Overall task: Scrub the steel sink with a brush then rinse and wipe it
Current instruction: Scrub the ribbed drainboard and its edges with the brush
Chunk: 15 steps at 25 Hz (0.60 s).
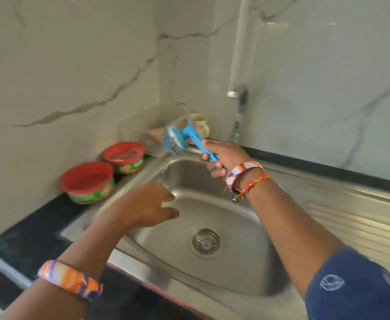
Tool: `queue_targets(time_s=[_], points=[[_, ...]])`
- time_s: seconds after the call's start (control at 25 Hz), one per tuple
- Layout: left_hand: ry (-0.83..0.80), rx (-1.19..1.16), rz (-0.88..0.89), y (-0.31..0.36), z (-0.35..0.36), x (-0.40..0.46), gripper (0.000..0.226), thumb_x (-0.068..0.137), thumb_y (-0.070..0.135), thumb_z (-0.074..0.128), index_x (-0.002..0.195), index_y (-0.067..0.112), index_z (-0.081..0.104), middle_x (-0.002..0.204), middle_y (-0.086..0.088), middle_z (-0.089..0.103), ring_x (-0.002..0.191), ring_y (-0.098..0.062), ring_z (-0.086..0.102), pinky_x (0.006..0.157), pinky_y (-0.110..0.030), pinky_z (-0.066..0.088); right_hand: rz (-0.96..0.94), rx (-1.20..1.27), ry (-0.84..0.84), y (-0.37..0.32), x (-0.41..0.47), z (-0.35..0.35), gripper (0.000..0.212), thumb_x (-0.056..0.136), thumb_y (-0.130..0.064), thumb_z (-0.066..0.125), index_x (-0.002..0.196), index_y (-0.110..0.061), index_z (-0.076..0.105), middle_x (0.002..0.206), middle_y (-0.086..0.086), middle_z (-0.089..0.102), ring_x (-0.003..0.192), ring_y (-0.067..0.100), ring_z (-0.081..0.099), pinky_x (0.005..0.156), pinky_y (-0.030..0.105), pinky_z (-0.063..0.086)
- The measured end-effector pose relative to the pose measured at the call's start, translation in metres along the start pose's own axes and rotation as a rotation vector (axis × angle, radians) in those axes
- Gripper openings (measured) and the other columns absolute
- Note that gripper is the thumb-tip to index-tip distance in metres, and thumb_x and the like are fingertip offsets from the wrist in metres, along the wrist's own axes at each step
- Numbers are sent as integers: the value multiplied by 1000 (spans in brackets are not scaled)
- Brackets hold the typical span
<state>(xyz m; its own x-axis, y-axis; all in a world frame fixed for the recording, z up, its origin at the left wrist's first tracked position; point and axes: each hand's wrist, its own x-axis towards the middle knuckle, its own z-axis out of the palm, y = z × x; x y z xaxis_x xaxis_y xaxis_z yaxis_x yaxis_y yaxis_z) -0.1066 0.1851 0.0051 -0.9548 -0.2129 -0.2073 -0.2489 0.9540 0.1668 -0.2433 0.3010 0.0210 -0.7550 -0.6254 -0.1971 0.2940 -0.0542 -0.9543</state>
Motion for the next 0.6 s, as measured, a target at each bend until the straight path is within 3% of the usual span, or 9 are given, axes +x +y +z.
queue_targets(time_s=[0.2, 0.32, 0.4, 0.48, 0.6], points=[[-92, 12, 289, 130, 33, -1, 59, 92, 43, 52, 144, 19, 38, 150, 1, 36, 138, -16, 33, 110, -24, 25, -49, -77, 332, 0, -147, -152, 13, 97, -15, 44, 89, -18, 54, 64, 1, 41, 26, -1, 27, 30, 4, 17], [-178, 55, 398, 199, 66, -5, 59, 92, 44, 51, 144, 17, 37, 150, -1, 36, 137, -18, 34, 110, -30, 29, 5, -276, 708, 11, -255, -240, 16, 96, -12, 46, 86, -19, 56, 62, 0, 40, 22, -1, 33, 27, 6, 22], [-204, 99, 401, 227, 89, -6, 52, 92, 43, 52, 136, 15, 46, 141, -4, 46, 128, -20, 45, 105, -32, 36, 50, -479, 1007, 25, -319, -287, 16, 93, -9, 50, 99, -13, 64, 61, 4, 44, 27, 2, 39, 32, 10, 29], [-211, 111, 333, 234, 105, -3, 42, 91, 40, 54, 126, 16, 54, 129, -5, 56, 115, -19, 54, 99, -32, 42, 209, -818, 1237, 43, -363, -321, 26, 88, -8, 52, 110, -5, 67, 71, 14, 57, 53, 17, 57, 52, 22, 42], [-214, 145, 248, 231, 119, 0, 32, 90, 36, 56, 115, 16, 59, 114, -3, 62, 102, -18, 59, 94, -32, 47, 463, -1069, 1304, 66, -384, -324, 33, 91, -7, 45, 118, 1, 61, 108, 24, 64, 100, 35, 61, 83, 37, 47]])
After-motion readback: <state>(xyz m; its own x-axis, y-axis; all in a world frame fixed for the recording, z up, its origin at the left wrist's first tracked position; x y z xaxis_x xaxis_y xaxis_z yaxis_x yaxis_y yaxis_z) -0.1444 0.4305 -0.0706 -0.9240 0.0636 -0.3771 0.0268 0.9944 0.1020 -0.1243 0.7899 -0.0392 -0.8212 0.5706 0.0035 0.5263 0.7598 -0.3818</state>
